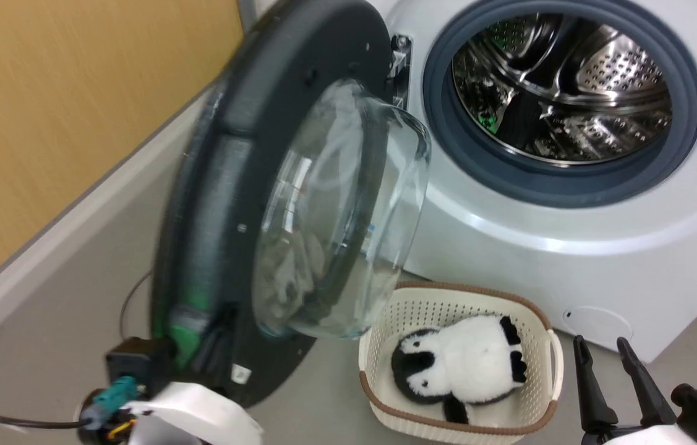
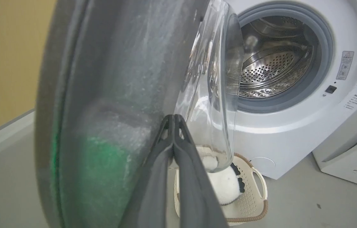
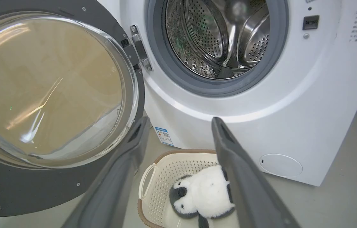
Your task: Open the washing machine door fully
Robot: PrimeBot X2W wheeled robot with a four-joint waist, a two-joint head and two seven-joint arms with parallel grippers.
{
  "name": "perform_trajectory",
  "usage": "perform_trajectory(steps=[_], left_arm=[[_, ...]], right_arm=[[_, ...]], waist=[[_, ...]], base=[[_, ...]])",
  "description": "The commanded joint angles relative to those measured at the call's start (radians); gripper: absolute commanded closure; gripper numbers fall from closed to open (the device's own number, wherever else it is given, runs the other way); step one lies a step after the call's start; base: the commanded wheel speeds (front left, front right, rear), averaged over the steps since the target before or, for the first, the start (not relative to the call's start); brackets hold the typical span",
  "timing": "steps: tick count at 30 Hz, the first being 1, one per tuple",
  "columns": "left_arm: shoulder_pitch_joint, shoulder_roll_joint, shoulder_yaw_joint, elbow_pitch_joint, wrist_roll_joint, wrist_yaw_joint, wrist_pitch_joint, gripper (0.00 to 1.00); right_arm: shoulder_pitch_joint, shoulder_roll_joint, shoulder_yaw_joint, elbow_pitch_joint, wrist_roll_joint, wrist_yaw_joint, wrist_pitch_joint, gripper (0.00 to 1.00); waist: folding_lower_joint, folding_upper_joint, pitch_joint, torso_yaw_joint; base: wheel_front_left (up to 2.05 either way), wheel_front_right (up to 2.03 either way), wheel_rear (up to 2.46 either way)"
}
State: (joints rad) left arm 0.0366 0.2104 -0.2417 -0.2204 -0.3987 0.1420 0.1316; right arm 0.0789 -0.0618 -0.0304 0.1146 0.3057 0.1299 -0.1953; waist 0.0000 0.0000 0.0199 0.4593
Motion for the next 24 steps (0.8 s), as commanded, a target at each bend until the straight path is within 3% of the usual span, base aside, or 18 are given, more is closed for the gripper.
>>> perform_trajectory(steps=[1, 12, 21, 24], left_arm=[[-0.009, 0.009, 0.022, 0.008, -0.009, 0.007, -0.015, 1.00], [-0.090, 0.058, 0.155, 0.069, -0.057, 0.015, -0.071, 1.00], [-0.217, 0.162, 0.268, 0.196, -0.095, -0.014, -0.084, 1.00], [-0.252, 0.194, 0.321, 0.255, -0.101, 0.006, -0.096, 1.00]], right_arm=[[-0.008, -0.009, -0.001, -0.012, -0.010, 0.001, 0.005, 0.00], [-0.034, -0.050, 0.005, -0.071, -0.016, 0.001, 0.053, 0.00], [-0.069, -0.082, 0.003, -0.113, -0.018, 0.001, 0.085, 0.00], [-0.077, -0.088, 0.003, -0.121, -0.018, 0.001, 0.090, 0.00]], waist=[[0.0000, 0.0000, 0.022, -0.003], [0.0000, 0.0000, 0.136, -0.036], [0.0000, 0.0000, 0.227, -0.081], [0.0000, 0.0000, 0.250, -0.097]], base=[[0.00, 0.00, 0.00], [0.00, 0.00, 0.00], [0.00, 0.00, 0.00], [0.00, 0.00, 0.00]])
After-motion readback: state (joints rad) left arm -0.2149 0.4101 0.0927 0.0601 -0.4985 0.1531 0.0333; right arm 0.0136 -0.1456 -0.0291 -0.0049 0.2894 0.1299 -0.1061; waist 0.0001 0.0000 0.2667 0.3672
